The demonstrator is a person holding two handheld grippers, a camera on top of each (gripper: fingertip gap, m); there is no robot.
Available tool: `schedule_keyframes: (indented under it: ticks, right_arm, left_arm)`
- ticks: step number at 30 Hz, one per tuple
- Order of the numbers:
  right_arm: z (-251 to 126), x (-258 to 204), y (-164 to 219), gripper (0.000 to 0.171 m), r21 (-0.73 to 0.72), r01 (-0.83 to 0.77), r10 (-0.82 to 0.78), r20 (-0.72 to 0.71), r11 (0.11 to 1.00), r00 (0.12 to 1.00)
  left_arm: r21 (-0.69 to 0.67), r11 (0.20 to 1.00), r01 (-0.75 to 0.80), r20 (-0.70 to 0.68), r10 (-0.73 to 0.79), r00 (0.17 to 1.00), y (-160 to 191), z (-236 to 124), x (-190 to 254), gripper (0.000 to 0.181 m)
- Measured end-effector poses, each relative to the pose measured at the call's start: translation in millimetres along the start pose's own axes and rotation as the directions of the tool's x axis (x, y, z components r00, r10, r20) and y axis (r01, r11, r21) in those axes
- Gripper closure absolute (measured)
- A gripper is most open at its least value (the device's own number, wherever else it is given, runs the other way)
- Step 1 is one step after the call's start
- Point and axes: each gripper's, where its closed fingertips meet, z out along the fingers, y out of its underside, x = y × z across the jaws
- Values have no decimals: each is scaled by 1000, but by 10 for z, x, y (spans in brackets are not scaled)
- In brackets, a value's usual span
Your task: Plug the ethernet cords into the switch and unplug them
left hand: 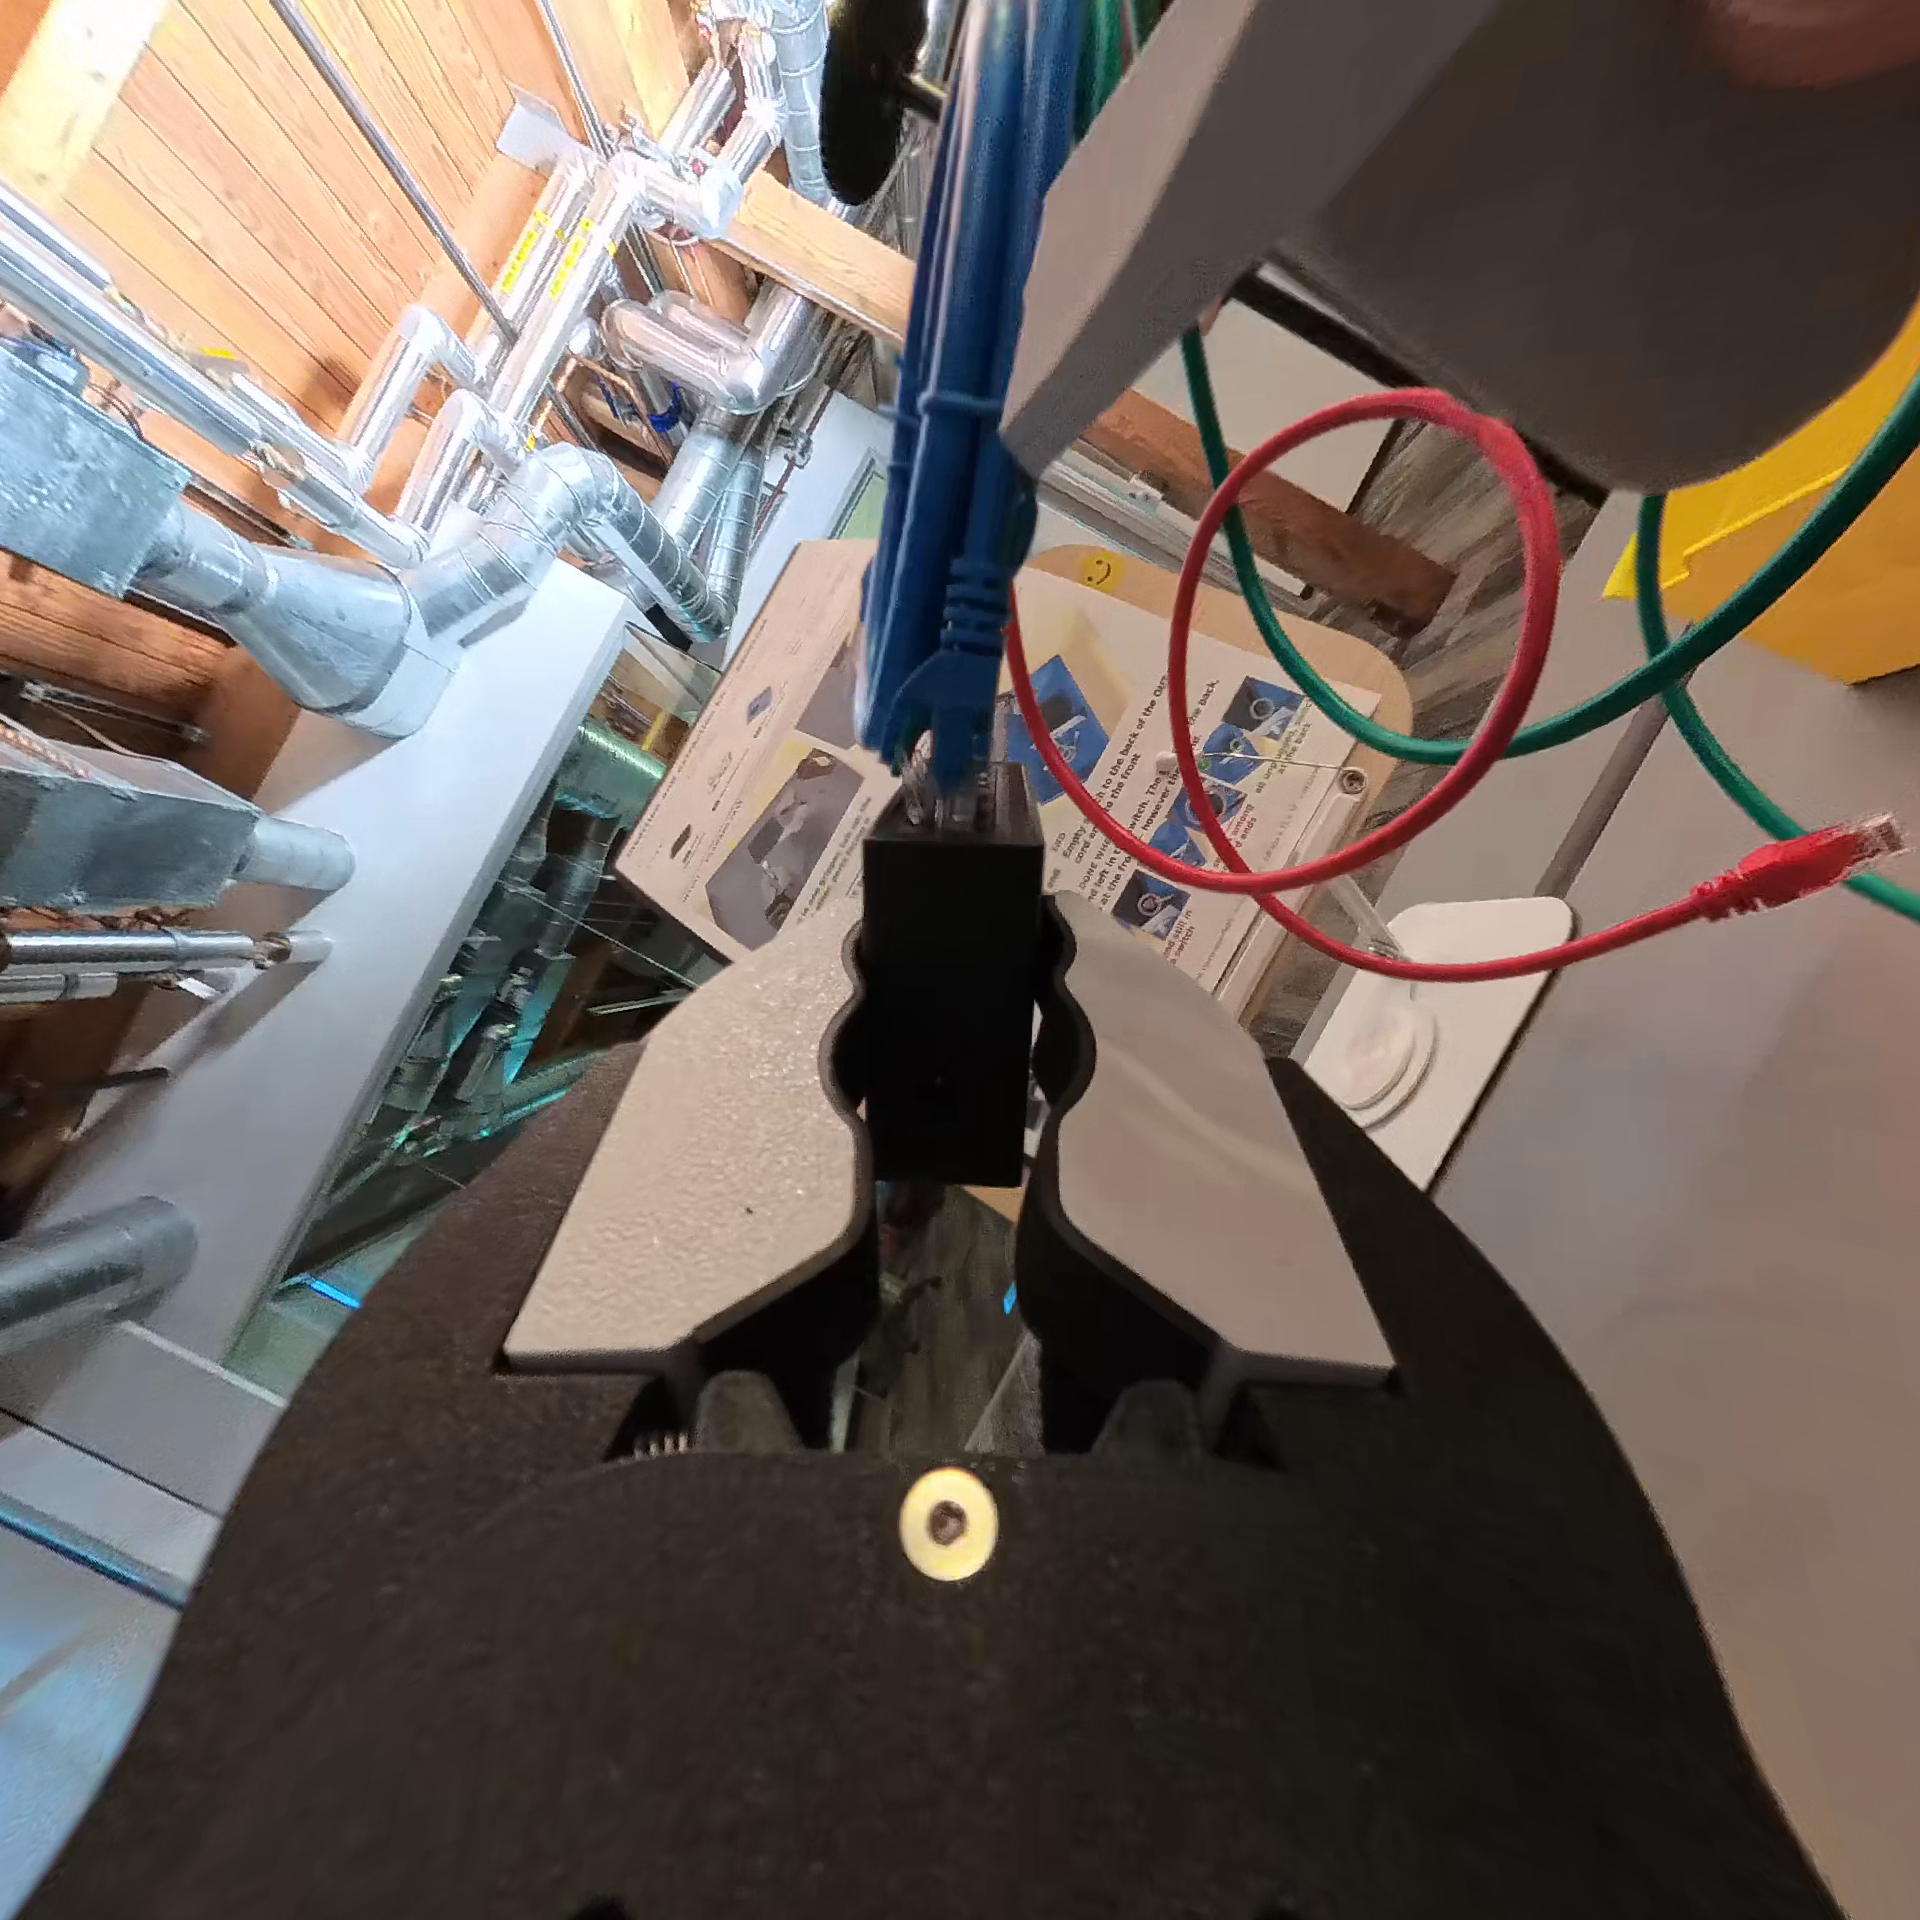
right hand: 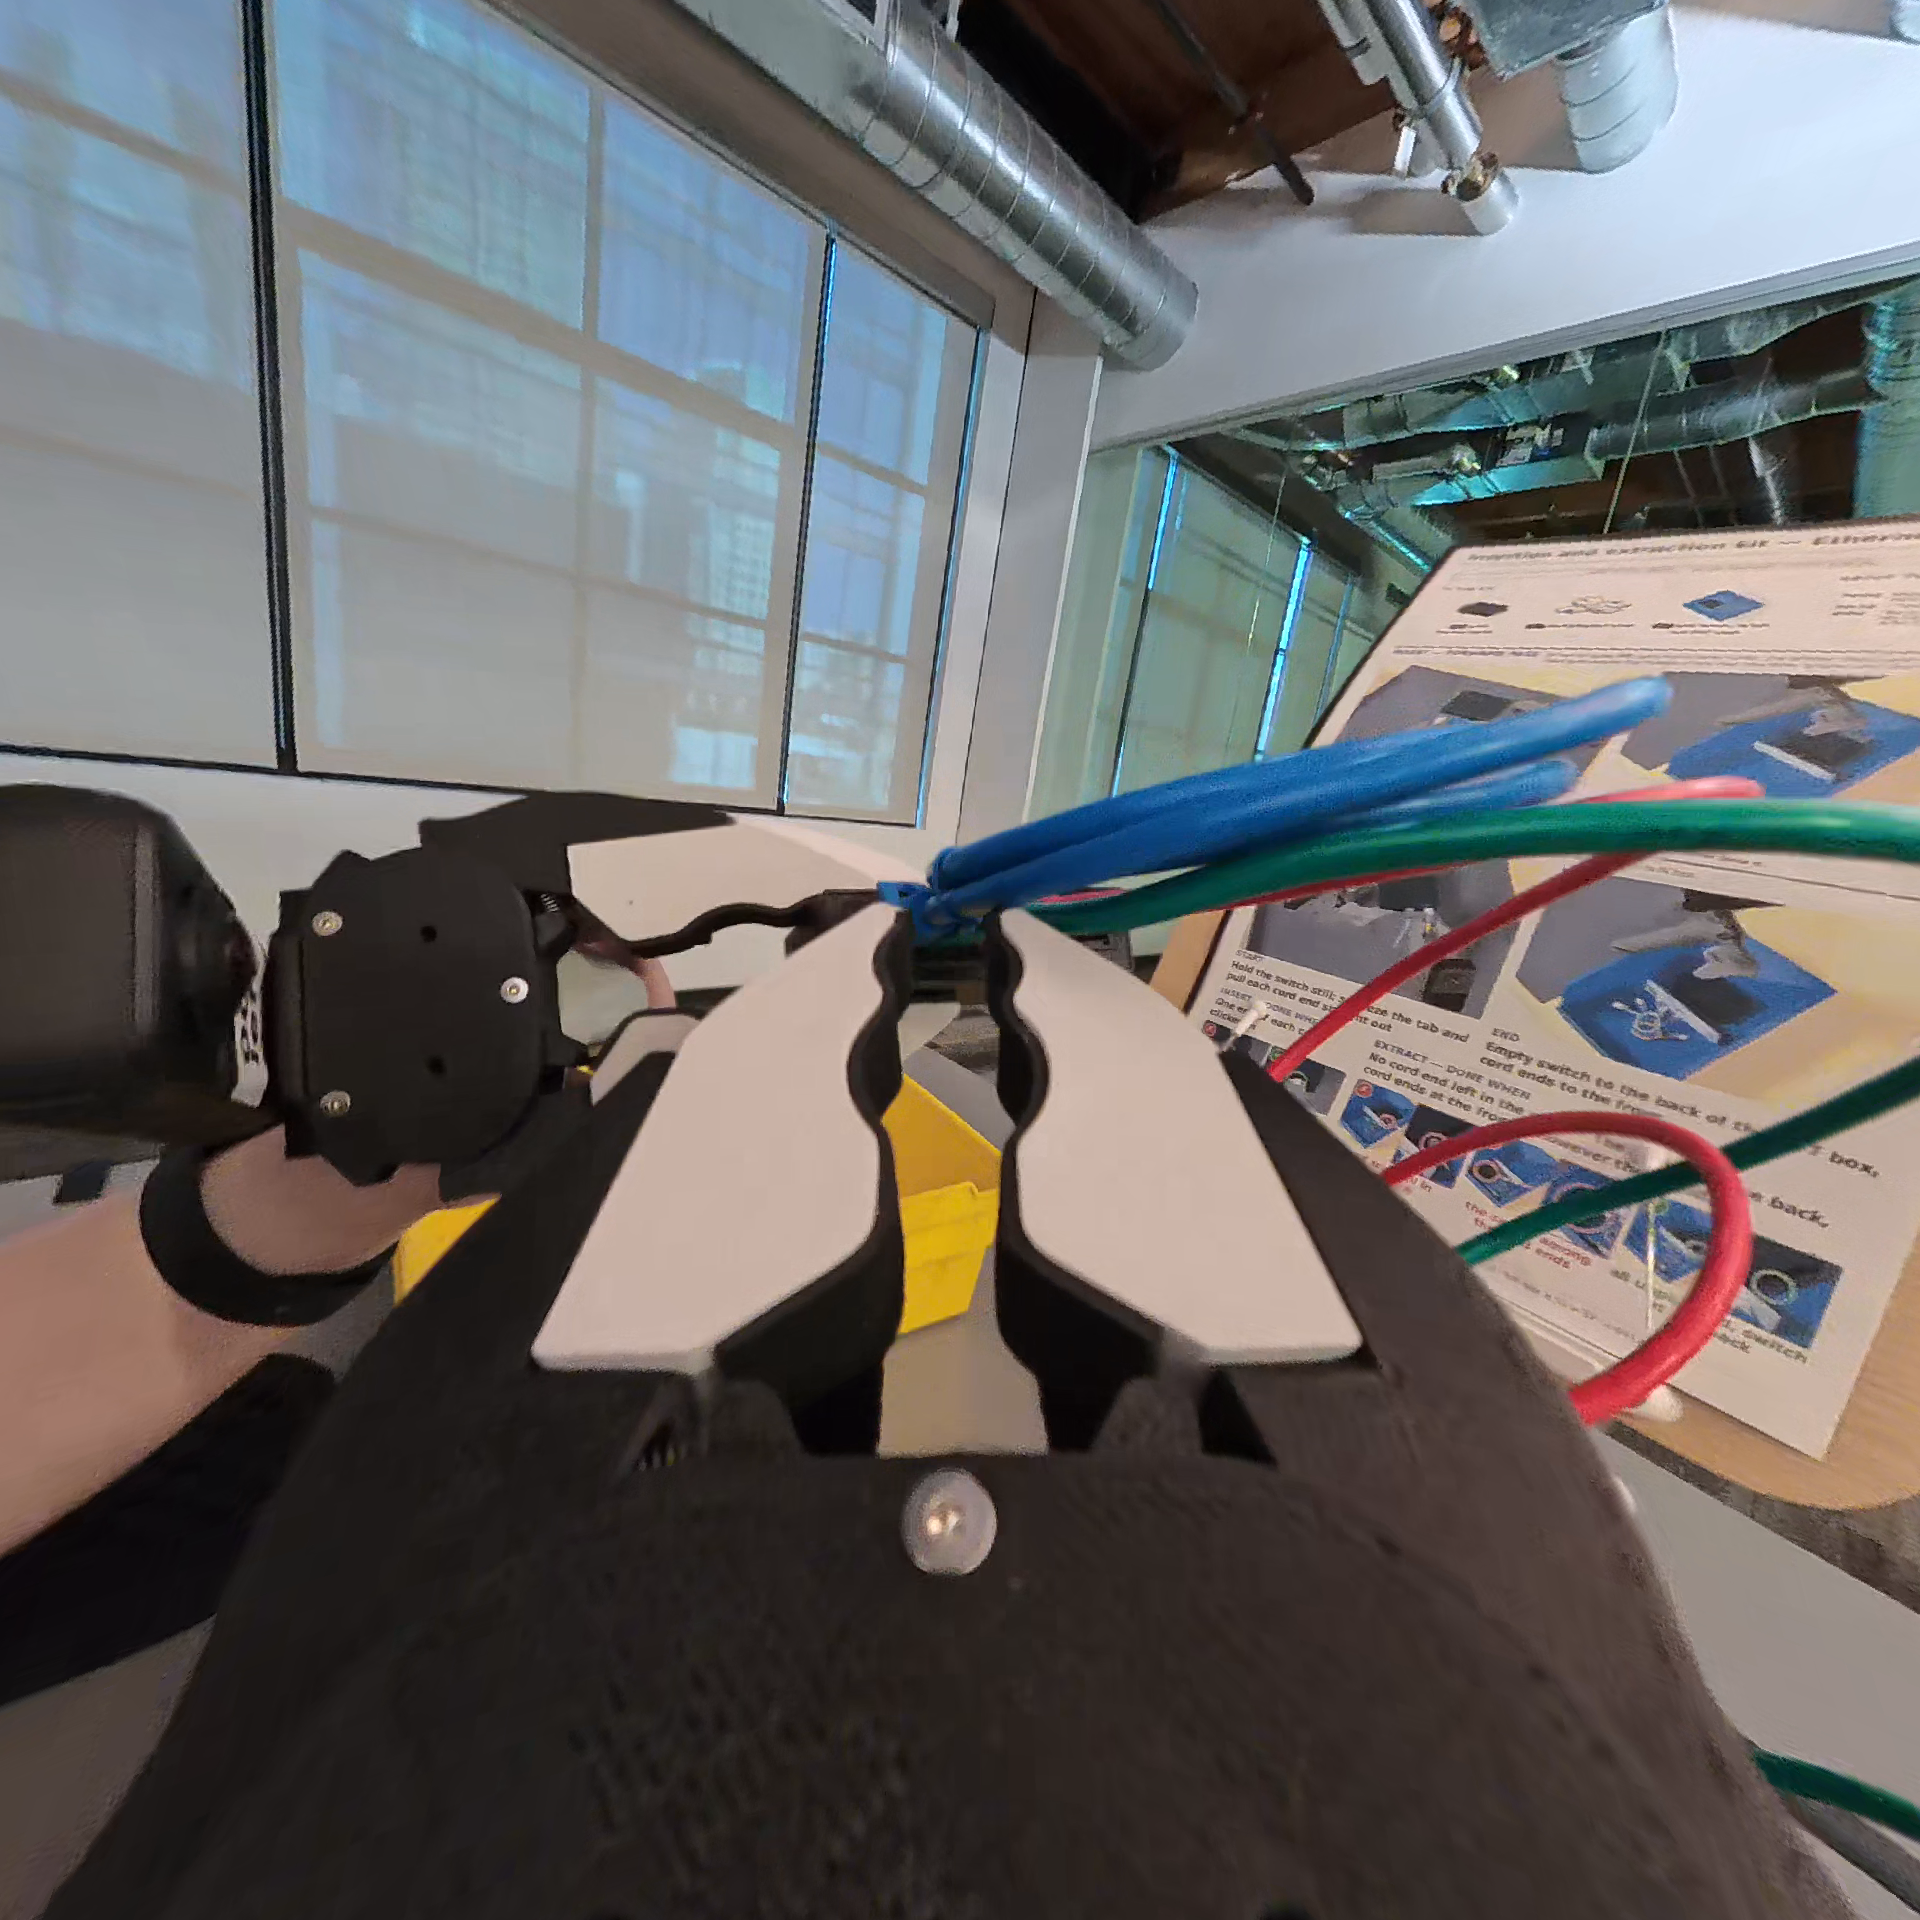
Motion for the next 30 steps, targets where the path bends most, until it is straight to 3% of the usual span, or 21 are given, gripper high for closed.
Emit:
schedule_keyframes:
  ticks: [5,8,10,12,17,20,30]
  right_arm:
    - [-16,-53,11,165,-120,174,-170,44,977,984]
    - [-130,-155,197,169,-349,420,-357,231,838,905]
    - [-233,-25,57,169,-363,505,-472,180,783,863]
    - [-322,-105,4,161,-345,494,-428,252,798,868]
    - [-474,104,282,143,-548,426,-335,262,720,905]
    - [-511,194,448,149,-615,425,-328,272,664,905]
    - [-595,140,614,148,-646,561,-420,379,518,824]
  left_arm:
    - [-8,999,53,-37,-54,998,61,11,-12,154]
    - [5,1000,16,-77,-16,997,102,20,43,154]
    - [16,999,-37,-94,38,995,117,33,121,154]
    - [30,998,-57,-133,60,989,101,51,261,154]
    - [59,991,-123,-180,131,975,37,86,562,154]
    - [62,988,-138,-198,148,969,18,98,675,154]
    - [67,986,-150,-220,161,962,-9,92,748,154]
